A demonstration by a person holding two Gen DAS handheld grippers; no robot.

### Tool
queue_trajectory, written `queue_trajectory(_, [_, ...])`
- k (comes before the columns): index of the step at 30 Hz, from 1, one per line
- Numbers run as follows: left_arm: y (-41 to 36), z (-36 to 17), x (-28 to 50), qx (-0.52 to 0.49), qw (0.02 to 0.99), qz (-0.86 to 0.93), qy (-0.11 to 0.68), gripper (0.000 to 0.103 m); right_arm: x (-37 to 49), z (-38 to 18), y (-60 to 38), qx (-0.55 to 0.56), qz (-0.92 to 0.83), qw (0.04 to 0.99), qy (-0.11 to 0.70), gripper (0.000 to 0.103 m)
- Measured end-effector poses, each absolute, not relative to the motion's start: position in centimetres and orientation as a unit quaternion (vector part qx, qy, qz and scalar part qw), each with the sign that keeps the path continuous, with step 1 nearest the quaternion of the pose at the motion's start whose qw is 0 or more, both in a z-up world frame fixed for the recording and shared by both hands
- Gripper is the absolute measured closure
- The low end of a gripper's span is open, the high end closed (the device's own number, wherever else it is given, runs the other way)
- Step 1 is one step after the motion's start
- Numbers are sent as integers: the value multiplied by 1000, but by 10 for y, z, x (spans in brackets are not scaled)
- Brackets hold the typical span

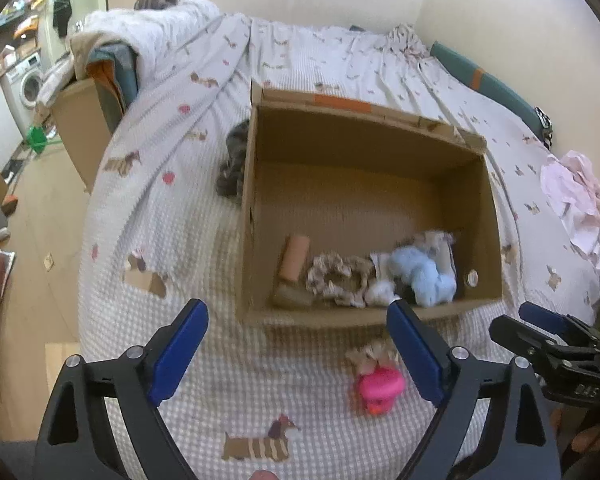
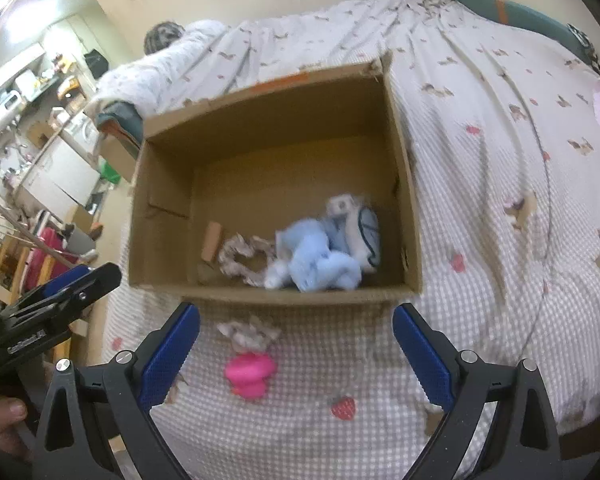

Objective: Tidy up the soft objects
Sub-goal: 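Withdraw both grippers and move the left gripper toward the pink rubber duck, then grasp the pink rubber duck with the left gripper and lift it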

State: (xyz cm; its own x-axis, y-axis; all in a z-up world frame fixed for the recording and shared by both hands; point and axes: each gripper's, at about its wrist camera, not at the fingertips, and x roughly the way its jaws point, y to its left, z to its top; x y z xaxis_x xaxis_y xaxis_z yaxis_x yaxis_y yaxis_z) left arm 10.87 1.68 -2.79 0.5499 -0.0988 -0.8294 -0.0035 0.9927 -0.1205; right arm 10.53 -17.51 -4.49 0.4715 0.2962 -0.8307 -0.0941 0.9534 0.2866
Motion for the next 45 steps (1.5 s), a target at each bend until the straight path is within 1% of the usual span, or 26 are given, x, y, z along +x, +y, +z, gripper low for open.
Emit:
queue_trajectory(4, [13, -46, 100, -65, 861, -21, 504, 13, 104, -61, -179, 80, 70, 841, 530, 0])
queue_trajectory(8, [9, -62, 94, -69, 845, -24, 530, 13, 104, -75, -190, 104, 57, 824, 554, 0])
queue_trajectory(15, [3, -77, 96, -66, 827, -28, 557, 13, 106, -82, -201, 127, 50, 814, 564, 0])
queue_trajectory(21, [-2, -90, 97, -84, 815, -54, 571, 13, 107, -83, -205, 135, 53, 811, 567, 0])
queue_trajectory(24, [-7, -100, 98, -89, 803, -68, 585, 15, 108, -84, -207, 137, 49, 812, 566, 0])
queue_trajectory(26, [-9, -107, 98, -85, 798, -70, 592, 22, 109, -85, -208, 139, 51, 810, 567, 0])
queue_trajectory(27, [-11, -110, 97, -85, 795, -72, 596, 23, 112, -86, -208, 141, 52, 809, 568, 0])
queue_trajectory(31, [-24, -124, 95, -66, 783, -87, 612, 26, 118, -86, -212, 171, 62, 806, 563, 0])
queue_trajectory(33, [-31, -127, 94, -53, 782, -93, 614, 30, 120, -87, -212, 173, 65, 804, 565, 0])
queue_trajectory(40, [-65, -140, 107, -32, 782, -136, 607, 30, 122, -92, -208, 169, 65, 799, 573, 0])
queue_trajectory(42, [-74, -146, 111, -24, 778, -147, 611, 37, 121, -93, -211, 173, 62, 798, 574, 0])
queue_trajectory(43, [-78, -150, 114, -19, 773, -152, 615, 45, 121, -94, -212, 175, 59, 797, 576, 0])
queue_trajectory(45, [-83, -158, 118, -13, 764, -155, 626, 54, 120, -95, -215, 177, 54, 796, 577, 0])
